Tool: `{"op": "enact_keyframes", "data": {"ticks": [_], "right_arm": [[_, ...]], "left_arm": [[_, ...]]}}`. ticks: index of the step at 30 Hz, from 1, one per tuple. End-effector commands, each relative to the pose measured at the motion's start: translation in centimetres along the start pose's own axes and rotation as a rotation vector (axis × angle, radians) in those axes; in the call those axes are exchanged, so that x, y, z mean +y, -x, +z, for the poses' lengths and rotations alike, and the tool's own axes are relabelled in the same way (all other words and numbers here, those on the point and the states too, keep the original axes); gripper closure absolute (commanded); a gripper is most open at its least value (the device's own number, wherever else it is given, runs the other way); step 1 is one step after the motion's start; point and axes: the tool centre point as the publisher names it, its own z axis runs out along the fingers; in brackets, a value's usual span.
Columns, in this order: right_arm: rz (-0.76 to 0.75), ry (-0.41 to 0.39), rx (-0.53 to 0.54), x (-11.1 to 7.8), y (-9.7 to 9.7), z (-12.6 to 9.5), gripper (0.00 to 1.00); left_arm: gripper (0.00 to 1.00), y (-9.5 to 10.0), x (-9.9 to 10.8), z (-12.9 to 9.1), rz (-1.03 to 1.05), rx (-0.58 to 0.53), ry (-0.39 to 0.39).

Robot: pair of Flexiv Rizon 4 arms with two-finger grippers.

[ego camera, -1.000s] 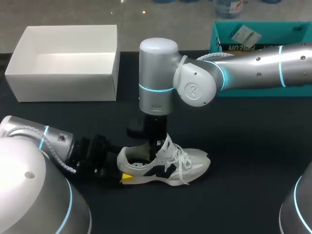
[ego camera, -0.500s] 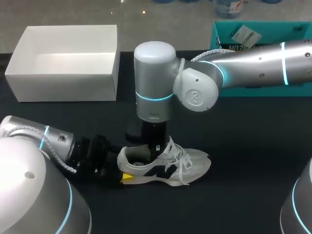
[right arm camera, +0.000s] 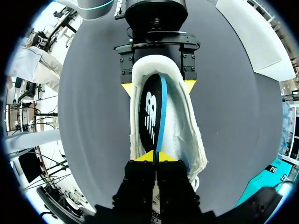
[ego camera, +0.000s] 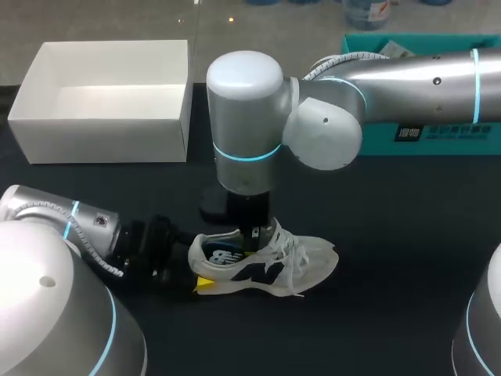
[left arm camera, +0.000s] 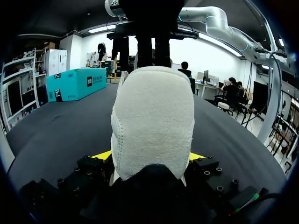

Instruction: Take the shoe out of the shoebox, open the shoe tongue, remove and reinsert the insole, then place the shoe into the shoebox

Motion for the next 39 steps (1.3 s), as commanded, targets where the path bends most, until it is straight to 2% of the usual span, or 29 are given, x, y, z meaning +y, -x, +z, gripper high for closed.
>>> {"op": "enact_keyframes", "data": {"ticks": [1,6,16,20,27,39], "right_arm": [[0.036,0.043,-0.082,-1.6,-0.6,-0.8,1.0],[0.04,0.075,-0.111,-1.7,-0.1,-1.2,1.0],[-0.051,0.101,-0.173,1.1,2.8,-2.6,1.0],[-0.075,0.106,-0.175,1.8,3.2,-2.5,1.0],[-0.062,0.124,-0.153,1.2,2.3,-1.4,1.0],[0.015,0.12,-0.198,-1.2,1.0,-2.9,1.0]], "left_arm": [[1.0,0.2,0.1,0.2,-0.001,-0.002,0.001],[1.0,0.2,0.1,0.2,-0.001,-0.002,0.001],[1.0,0.2,0.1,0.2,-0.001,-0.002,0.001],[1.0,0.2,0.1,0.2,-0.001,-0.002,0.001],[1.0,0.2,0.1,0.2,-0.001,-0.002,0.001],[1.0,0.2,0.1,0.2,-0.001,-0.002,0.001]]}}
